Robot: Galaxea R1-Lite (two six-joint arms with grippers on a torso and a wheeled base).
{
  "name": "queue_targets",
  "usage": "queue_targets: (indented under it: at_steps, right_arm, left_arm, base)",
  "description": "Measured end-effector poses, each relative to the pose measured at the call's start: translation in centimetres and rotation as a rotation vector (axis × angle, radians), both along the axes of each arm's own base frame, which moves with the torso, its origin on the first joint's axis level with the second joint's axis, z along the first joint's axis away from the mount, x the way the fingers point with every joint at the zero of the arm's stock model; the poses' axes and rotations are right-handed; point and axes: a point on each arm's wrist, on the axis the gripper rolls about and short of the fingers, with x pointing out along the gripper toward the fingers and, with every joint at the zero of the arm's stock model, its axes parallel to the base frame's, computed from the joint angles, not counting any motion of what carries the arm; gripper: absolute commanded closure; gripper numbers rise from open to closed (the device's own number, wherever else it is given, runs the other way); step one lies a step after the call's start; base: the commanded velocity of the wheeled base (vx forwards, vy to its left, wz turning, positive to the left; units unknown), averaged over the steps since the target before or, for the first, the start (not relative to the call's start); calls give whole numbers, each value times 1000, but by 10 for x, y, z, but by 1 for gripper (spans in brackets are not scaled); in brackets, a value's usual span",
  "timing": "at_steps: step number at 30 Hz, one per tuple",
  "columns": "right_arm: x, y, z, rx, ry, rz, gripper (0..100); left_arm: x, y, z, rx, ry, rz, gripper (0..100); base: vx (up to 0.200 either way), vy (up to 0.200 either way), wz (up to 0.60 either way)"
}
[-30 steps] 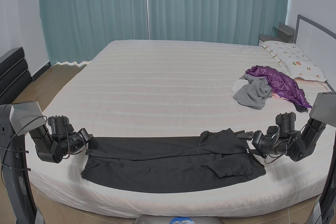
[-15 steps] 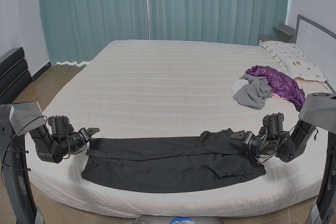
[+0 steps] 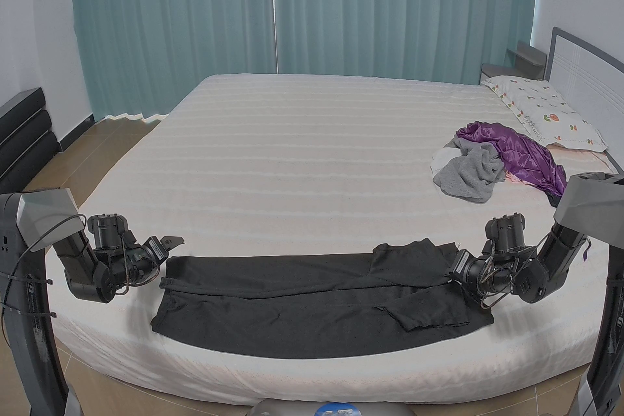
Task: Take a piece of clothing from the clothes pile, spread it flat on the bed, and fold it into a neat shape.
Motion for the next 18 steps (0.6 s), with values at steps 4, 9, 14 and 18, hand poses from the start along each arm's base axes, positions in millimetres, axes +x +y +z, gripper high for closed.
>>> queue_targets:
  at_steps: [4, 9, 14, 18]
  right_arm:
    - [-4, -1, 1, -4, 6, 2, 100]
    - [-12, -2, 5, -13, 8, 9, 100]
    - [-18, -4, 6, -31, 14, 25, 100]
    - [-22, -5, 6, -36, 18, 27, 100]
  left_arm:
    - [-1, 0, 0, 0, 2, 1, 0]
    - [-3, 0, 1, 0, 6, 1, 0]
    - [-5, -1, 2, 0, 7, 1, 0]
    - [-9, -1, 6, -2, 10, 1, 0]
  base:
    - [0, 0, 0]
    - [0, 0, 0]
    - [0, 0, 0]
    - [0, 0, 0]
